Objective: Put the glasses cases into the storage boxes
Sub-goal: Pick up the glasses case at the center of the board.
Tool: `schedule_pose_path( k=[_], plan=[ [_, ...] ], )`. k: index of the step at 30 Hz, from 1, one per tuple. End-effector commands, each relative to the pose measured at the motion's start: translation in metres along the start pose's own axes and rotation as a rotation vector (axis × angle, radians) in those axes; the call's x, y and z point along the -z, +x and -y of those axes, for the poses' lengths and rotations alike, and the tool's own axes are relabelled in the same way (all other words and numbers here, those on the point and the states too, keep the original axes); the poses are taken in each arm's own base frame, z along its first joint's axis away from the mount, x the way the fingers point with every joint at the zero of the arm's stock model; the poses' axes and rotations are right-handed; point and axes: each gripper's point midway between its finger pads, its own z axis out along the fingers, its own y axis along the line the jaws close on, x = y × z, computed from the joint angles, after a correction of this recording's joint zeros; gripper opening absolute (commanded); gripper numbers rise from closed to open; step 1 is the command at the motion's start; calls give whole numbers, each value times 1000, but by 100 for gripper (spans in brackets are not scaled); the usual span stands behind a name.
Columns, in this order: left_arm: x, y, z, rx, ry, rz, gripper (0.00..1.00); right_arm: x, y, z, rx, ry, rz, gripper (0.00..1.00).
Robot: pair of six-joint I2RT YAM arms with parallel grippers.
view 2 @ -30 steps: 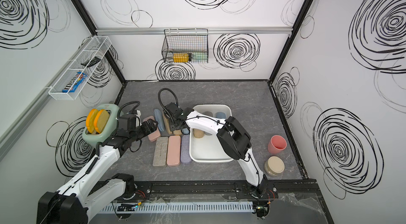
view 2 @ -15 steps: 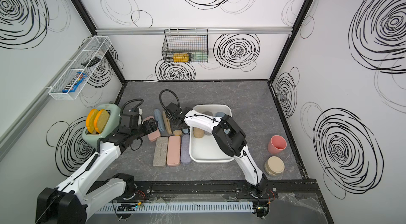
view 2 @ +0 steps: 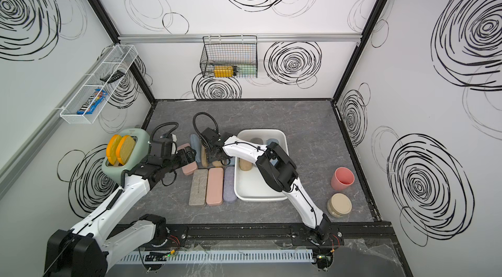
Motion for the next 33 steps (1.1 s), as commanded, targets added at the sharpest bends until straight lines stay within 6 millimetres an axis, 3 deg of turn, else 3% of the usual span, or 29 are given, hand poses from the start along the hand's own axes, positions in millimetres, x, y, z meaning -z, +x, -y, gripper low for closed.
schedule_pose_path(
  k=[1,7,13,20,23,28,33],
  plan=[
    [0,-3,2,-9,-1,14,87,-6,11,6,8,58,-27,77],
    [1,-3,2,-12,-3,18,87,-8,8,4,14,64,-23,65],
    [2,-2,3,-19,-7,23,87,18,-8,-8,19,39,22,60],
    [13,-10,3,-22,-17,76,88,80,-30,-20,6,0,122,58],
    [17,-14,2,-20,-25,97,88,109,-30,-19,-12,-11,157,58],
    [18,-15,2,-19,-25,102,88,161,-12,-8,-46,-40,205,57],
    [17,-14,3,-21,-22,100,88,207,26,29,-105,-36,199,57]
  ],
)
